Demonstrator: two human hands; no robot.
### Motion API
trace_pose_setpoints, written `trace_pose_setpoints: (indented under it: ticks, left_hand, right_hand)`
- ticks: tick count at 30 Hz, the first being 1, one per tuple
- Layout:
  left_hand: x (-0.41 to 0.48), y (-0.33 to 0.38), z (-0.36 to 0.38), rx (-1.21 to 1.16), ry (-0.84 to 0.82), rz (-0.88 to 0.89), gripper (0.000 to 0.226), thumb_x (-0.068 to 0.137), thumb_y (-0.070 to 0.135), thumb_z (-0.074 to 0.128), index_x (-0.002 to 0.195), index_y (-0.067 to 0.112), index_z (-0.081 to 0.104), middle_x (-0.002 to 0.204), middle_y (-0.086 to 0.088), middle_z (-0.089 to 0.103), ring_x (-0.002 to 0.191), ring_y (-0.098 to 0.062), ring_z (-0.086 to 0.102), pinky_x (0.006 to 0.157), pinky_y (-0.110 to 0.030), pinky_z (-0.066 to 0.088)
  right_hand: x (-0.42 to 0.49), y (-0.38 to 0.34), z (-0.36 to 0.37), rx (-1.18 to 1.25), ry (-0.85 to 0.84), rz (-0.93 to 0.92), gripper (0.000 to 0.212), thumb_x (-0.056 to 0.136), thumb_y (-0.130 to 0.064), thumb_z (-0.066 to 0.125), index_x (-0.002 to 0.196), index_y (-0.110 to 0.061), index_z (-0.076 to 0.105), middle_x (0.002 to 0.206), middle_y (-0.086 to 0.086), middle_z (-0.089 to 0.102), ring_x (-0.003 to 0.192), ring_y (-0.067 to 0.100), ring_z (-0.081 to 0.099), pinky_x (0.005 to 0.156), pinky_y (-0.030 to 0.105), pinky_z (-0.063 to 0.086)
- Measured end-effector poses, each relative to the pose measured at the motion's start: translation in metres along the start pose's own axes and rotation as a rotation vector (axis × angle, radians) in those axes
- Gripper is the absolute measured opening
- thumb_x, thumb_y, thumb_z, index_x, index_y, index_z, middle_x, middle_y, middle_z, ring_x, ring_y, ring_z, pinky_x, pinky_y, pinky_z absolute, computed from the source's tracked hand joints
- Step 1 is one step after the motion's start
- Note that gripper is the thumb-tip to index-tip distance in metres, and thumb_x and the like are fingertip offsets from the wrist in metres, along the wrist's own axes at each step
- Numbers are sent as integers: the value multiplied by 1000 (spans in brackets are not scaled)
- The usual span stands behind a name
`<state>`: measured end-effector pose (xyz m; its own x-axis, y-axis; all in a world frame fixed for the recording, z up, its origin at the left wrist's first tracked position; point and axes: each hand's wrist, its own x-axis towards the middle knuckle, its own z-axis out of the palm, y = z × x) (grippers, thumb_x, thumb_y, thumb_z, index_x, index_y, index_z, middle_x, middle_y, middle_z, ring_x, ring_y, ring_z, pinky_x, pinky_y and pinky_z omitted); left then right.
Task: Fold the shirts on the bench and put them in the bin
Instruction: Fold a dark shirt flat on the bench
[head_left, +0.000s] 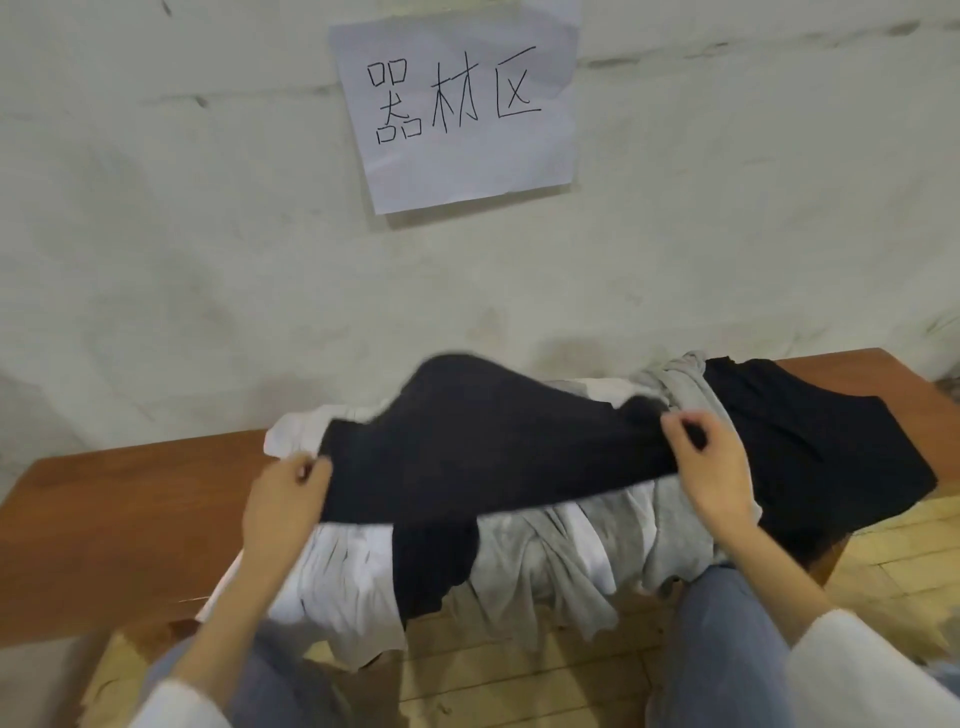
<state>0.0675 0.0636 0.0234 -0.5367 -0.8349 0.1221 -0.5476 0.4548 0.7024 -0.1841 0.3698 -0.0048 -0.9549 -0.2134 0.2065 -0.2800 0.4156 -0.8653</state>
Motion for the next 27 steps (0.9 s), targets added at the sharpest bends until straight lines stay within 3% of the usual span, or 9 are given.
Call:
trace_pose_setpoints:
  ticks: [4,7,10,12,15,19,23,25,27]
  left_hand:
    - [-54,-74,33,233,-242,-221,38,94,19,51,57,15,45,53,-3,47,55,-20,48,52,-30,29]
    - [-55,-83,34,258,-365,-289,25,93,22,55,69,14,54,64,-4,56,64,-20,54,57,-30,34]
    - [-38,-67,32,89,-308,-302,9,91,19,60,91,10,61,85,-9,64,74,-21,59,67,-27,43]
    - [-17,-56,34,-58,-246,-323,9,91,19,59,94,10,60,92,-13,65,82,-29,63,75,-37,52]
    - [15,-40,46,-129,-226,-361,19,94,22,54,107,10,59,107,-19,64,96,-35,63,92,-46,52]
    - [42,-8,69,-436,-302,-548,37,96,29,53,121,2,58,120,-16,61,107,-32,58,95,-38,46]
    - [47,1,77,-522,-245,-604,36,92,19,60,117,-7,58,114,-19,62,88,-25,58,82,-31,44]
    - [44,-3,71,-490,-116,-573,37,95,17,56,125,-4,53,124,-19,58,104,-32,57,89,-34,44]
    - [39,-8,59,-458,51,-476,33,97,17,50,126,0,52,124,-19,57,113,-34,54,93,-38,43]
  right_hand:
    - [-48,60,11,-23,-134,236,5,94,-16,57,96,-14,62,93,-1,63,97,19,59,88,34,47]
    - [-49,65,11,3,-169,351,21,92,-6,58,113,-9,57,108,6,59,108,22,54,92,33,43]
    - [-33,47,9,172,-166,488,35,86,6,57,119,-7,51,111,12,58,101,24,57,83,33,48]
    - [-19,38,9,252,-153,593,33,86,-5,63,116,-8,51,103,10,60,93,22,59,72,30,48]
    - [2,28,12,482,-219,858,36,85,-23,68,116,-8,57,108,12,63,98,25,60,74,36,50]
    - [20,11,11,539,-285,1069,29,83,-31,69,101,-11,58,103,14,57,96,31,54,92,44,44]
    - [24,14,10,547,-236,1089,32,88,-23,64,115,-9,53,108,15,57,95,30,55,85,43,46]
    - [23,19,14,467,-188,955,36,93,-22,57,126,-7,51,118,14,59,101,28,56,86,41,48]
    - [27,24,19,359,-119,749,45,97,-23,52,137,-6,43,133,13,53,118,28,52,102,42,43]
